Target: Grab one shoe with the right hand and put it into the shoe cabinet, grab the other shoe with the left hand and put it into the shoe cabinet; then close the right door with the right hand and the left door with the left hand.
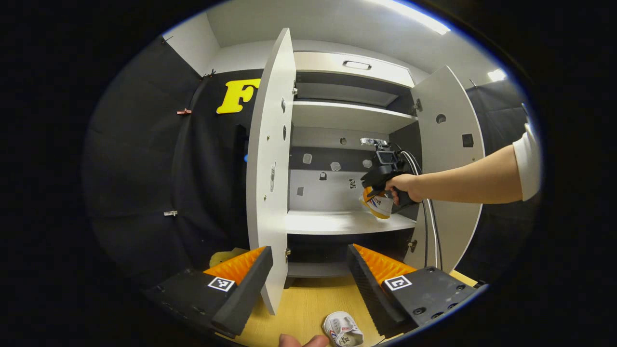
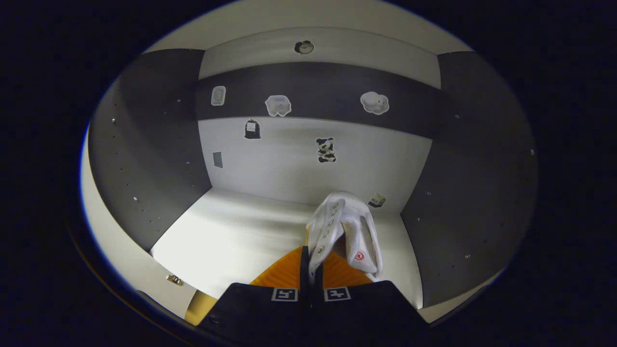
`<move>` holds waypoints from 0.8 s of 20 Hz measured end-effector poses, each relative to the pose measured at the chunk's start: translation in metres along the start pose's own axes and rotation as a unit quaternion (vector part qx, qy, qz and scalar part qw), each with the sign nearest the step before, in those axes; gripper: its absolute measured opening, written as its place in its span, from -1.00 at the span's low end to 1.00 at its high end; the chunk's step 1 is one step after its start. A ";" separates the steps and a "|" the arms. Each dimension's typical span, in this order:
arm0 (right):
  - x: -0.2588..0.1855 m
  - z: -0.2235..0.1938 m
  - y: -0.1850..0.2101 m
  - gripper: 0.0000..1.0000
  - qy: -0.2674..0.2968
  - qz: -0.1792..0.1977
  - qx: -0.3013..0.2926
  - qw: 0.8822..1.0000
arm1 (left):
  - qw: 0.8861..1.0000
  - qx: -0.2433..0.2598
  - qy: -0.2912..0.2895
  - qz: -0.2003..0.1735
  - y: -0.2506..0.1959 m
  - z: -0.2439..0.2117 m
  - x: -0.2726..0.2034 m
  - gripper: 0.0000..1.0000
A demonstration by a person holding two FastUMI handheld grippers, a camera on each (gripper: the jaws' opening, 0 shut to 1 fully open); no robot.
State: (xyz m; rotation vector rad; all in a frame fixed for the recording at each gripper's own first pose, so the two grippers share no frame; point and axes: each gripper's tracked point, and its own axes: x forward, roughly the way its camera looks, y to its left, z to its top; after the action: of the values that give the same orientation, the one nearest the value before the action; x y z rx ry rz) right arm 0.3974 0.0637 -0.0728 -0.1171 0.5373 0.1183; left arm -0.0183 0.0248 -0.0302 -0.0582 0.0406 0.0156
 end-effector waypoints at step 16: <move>0.042 -0.033 -0.005 -0.57 0.077 -0.019 0.024 0.997 | 1.000 -0.004 0.009 0.026 -0.013 -0.004 0.001 0.92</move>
State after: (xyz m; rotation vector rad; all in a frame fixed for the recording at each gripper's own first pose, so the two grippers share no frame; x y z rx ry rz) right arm 0.4175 0.0576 -0.1223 -0.0895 0.6908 0.0596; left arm -0.0173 0.0112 -0.0337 -0.0647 0.0595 0.0665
